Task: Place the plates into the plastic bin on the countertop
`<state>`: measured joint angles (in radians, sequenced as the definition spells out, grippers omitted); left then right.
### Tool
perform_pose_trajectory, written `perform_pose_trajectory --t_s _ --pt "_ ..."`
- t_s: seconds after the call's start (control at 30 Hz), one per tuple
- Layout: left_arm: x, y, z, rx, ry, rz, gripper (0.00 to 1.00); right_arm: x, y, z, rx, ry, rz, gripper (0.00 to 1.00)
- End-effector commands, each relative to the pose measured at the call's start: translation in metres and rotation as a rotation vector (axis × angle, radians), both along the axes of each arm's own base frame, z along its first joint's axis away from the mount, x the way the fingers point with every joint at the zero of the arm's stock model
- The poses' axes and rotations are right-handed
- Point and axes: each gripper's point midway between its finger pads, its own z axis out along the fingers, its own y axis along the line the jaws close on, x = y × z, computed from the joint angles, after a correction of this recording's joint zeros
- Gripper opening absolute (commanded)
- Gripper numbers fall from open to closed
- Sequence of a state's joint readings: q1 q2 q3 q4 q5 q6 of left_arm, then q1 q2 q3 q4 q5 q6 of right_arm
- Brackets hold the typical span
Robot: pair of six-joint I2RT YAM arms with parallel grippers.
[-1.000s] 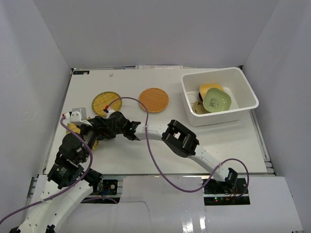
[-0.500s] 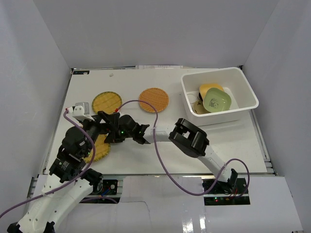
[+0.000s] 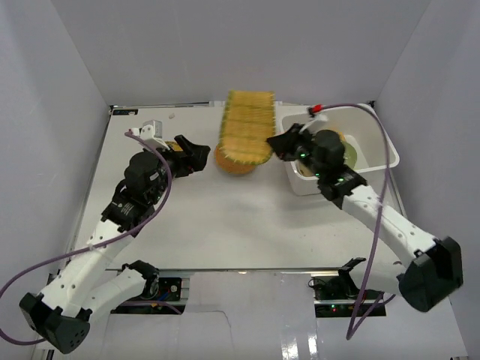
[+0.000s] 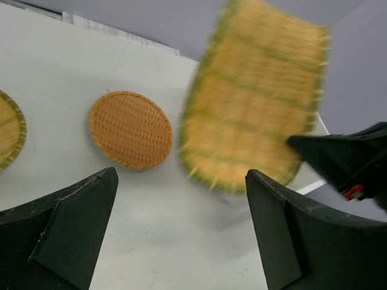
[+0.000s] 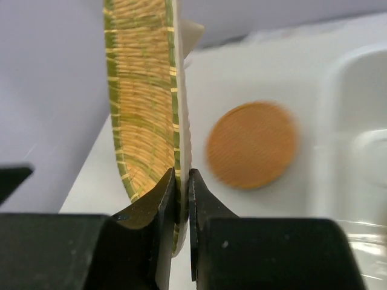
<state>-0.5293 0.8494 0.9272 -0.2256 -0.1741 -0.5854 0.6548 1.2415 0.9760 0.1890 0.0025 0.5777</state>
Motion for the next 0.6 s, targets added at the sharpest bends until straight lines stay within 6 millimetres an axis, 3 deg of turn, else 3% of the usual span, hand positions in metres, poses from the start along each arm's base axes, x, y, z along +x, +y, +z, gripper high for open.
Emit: perform_pose_trajectory --t_s 0.0,0.03,0.07,0.1,0.13,0.17,0.2,0.4,0.57 --pt "0.017 -0.017 -0.021 -0.087 0.073 -0.014 0.96 0.027 -0.096 0.010 -0.055 -0.036 -0.185 0.08" --pt "0.026 -0.018 -0.051 -0.072 0.137 0.005 0.96 0.029 -0.117 0.018 -0.052 -0.052 -0.223 0.08" --pt "0.032 -0.018 -0.062 -0.088 0.160 0.020 0.96 0.034 -0.137 0.017 -0.062 -0.044 -0.264 0.08" --pt "0.036 -0.017 -0.075 -0.099 0.195 0.028 0.96 0.044 -0.176 0.012 -0.075 -0.016 -0.350 0.08" --pt "0.041 -0.013 -0.085 -0.139 0.229 0.046 0.96 0.045 -0.184 0.009 -0.072 -0.002 -0.334 0.08" --pt "0.045 -0.009 -0.108 -0.142 0.271 0.066 0.96 0.049 -0.200 0.006 -0.071 0.006 -0.360 0.08" --pt "0.047 -0.005 -0.118 -0.155 0.293 0.088 0.96 0.051 -0.226 -0.004 -0.072 0.053 -0.404 0.08" --pt "0.049 0.048 -0.182 -0.201 0.420 0.285 0.96 0.047 -0.272 -0.044 -0.061 0.152 -0.481 0.08" --pt "0.043 0.083 -0.218 -0.234 0.503 0.391 0.97 0.049 -0.287 -0.079 -0.070 0.245 -0.509 0.08"
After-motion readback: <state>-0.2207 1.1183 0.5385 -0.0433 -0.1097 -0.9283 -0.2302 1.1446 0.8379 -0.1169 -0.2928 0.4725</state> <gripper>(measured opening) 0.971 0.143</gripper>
